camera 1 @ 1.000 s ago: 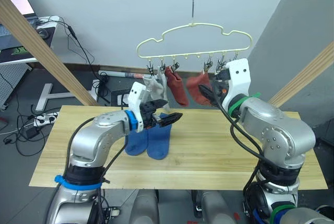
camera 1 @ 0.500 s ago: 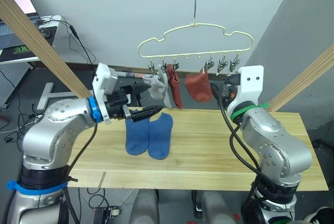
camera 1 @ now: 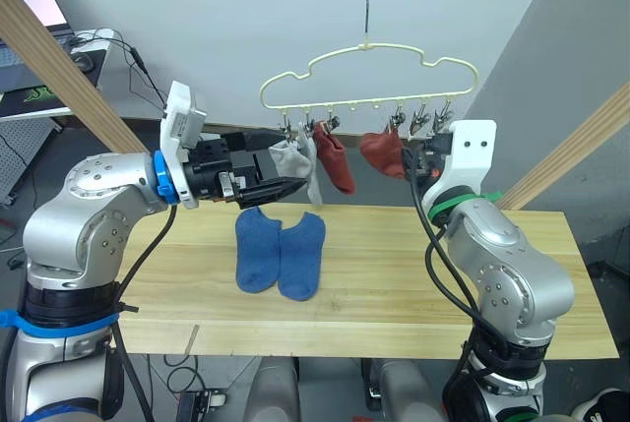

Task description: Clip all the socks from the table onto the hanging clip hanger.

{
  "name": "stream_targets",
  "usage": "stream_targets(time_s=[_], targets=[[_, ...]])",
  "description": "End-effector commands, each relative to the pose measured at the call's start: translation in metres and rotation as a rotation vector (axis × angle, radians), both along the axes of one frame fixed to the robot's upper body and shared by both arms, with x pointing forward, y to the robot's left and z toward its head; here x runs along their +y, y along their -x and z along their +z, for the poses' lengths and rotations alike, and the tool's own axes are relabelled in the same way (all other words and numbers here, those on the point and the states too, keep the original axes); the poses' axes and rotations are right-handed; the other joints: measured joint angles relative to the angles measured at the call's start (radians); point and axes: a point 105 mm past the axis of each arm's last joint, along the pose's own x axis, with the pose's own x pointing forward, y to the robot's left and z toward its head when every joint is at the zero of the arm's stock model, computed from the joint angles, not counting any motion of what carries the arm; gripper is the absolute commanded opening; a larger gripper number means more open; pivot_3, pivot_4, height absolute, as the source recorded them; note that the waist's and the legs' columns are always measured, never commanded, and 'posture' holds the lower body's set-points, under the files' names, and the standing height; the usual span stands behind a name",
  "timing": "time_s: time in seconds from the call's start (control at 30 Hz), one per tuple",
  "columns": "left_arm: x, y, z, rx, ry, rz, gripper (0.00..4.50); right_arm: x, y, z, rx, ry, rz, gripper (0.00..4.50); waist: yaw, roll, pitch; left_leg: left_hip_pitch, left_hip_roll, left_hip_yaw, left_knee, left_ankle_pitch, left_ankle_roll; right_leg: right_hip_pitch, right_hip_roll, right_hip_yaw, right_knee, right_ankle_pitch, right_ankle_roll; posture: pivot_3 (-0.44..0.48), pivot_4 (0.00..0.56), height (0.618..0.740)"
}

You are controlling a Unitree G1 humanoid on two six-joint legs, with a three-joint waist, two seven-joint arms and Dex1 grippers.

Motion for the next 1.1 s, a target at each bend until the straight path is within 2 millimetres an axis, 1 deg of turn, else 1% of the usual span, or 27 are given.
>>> stream_targets(time_s=[0.03,0.2,0.3,0.53,0.63,0.7,0.8,0.97,1.1], targets=[[-0.006,0.009,0.004,-0.039,-0.011,-0.038,4.5,0.001,0.002,0.012,-0.049,-0.009,0.004,2.0,0.0,0.0,0.0,0.0,0.0,0.0,0.0,0.0,0.0,0.0,0.0,0.0,0.0,0.0,0.0,0.145,0.206,0.74],[-0.005,0.01,-0.001,-0.033,-0.027,-0.035,4.5,0.001,-0.001,0.017,-0.063,-0.013,0.0,2.0,0.0,0.0,0.0,0.0,0.0,0.0,0.0,0.0,0.0,0.0,0.0,0.0,0.001,0.0,0.0,0.149,0.203,0.74],[-0.003,0.01,-0.008,-0.031,-0.062,-0.02,4.5,0.0,-0.003,0.02,-0.069,-0.015,-0.005,2.0,0.0,0.0,0.0,0.0,0.0,0.0,0.0,0.0,0.0,0.0,0.0,0.0,0.001,0.0,0.0,0.15,0.201,0.74],[0.004,0.001,-0.037,0.016,-0.153,0.056,4.5,0.001,-0.005,0.026,-0.084,-0.023,-0.007,2.0,0.001,0.0,0.0,0.0,0.0,0.0,0.0,0.0,0.0,0.0,0.0,0.0,0.001,0.0,0.0,0.148,0.203,0.74],[0.007,-0.009,-0.055,0.065,-0.192,0.119,4.5,0.003,-0.005,0.03,-0.092,-0.024,-0.005,2.0,0.001,0.0,0.0,0.0,0.0,0.0,0.0,0.0,0.0,0.0,0.0,0.0,0.001,0.0,0.0,0.142,0.206,0.74],[0.008,-0.011,-0.065,0.065,-0.218,0.132,4.5,0.004,-0.005,0.032,-0.098,-0.024,-0.004,2.0,0.001,0.0,0.0,0.0,0.0,0.0,0.0,0.0,0.0,0.0,0.0,0.0,0.001,0.0,0.0,0.138,0.206,0.74],[0.008,-0.011,-0.072,0.053,-0.225,0.128,4.5,0.004,-0.005,0.035,-0.107,-0.021,-0.005,2.0,0.001,0.0,0.0,0.0,0.0,0.0,0.0,0.0,0.0,0.0,0.0,0.0,0.001,0.0,0.0,0.134,0.207,0.74],[0.013,-0.014,-0.078,0.037,-0.239,0.142,4.5,0.003,-0.006,0.042,-0.122,-0.02,-0.009,2.0,0.001,0.0,-0.001,0.0,0.0,0.0,0.0,0.0,0.0,0.0,0.0,0.0,0.002,0.0,0.0,0.129,0.208,0.74],[0.014,-0.018,-0.088,0.035,-0.278,0.158,4.5,0.004,-0.006,0.046,-0.135,-0.016,-0.006,2.0,0.0,0.0,-0.001,0.0,0.0,0.0,0.0,0.0,0.0,0.0,0.0,0.0,0.002,0.0,0.0,0.126,0.211,0.74]])
